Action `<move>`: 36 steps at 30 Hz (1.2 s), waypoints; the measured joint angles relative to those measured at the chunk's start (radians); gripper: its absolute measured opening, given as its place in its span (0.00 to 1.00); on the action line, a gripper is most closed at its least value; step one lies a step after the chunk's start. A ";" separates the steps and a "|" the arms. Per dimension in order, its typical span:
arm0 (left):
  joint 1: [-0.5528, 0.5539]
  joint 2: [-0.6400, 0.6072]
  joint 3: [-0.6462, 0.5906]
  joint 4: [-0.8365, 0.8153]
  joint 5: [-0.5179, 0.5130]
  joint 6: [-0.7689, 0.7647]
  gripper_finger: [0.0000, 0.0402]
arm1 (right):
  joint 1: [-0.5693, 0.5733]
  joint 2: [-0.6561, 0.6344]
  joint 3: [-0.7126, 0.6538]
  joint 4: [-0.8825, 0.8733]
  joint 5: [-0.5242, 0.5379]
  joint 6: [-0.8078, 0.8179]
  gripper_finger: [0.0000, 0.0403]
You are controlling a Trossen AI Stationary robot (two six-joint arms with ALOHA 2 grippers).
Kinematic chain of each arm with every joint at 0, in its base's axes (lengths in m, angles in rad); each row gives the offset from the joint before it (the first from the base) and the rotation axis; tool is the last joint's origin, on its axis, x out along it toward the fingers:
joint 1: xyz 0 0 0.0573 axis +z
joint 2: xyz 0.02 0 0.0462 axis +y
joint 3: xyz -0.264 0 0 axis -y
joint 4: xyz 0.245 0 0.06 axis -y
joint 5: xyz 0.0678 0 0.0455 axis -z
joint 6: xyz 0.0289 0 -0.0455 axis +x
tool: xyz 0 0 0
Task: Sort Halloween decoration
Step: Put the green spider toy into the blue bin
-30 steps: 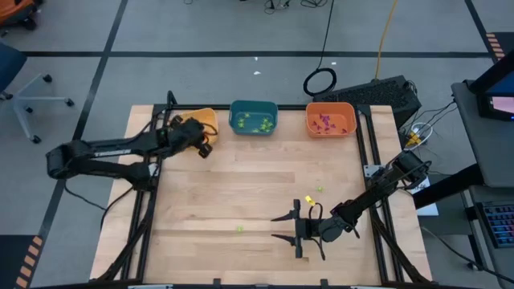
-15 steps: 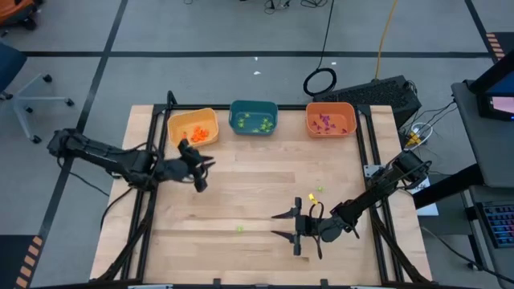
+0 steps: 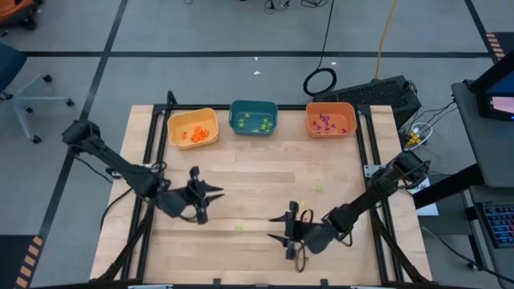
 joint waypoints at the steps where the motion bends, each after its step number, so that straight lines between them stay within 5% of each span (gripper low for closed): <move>1: -0.013 0.022 0.000 0.024 -0.008 0.001 0.19 | 0.000 0.000 0.027 -0.078 0.000 0.031 0.49; 14: -0.106 0.259 0.000 0.183 -0.038 -0.054 0.19 | 0.000 0.000 0.381 -1.112 -0.008 0.345 0.49; 21: -0.123 0.304 0.000 0.250 -0.039 -0.052 0.19 | 0.000 0.000 0.444 -1.524 -0.130 0.441 0.49; 28: -0.123 0.304 0.000 0.266 -0.039 -0.046 0.19 | 0.038 -0.002 0.405 -1.735 -0.171 0.533 0.49; 36: -0.123 0.304 0.000 0.272 -0.038 -0.046 0.19 | 0.045 -0.055 0.313 -1.766 -0.215 0.526 0.49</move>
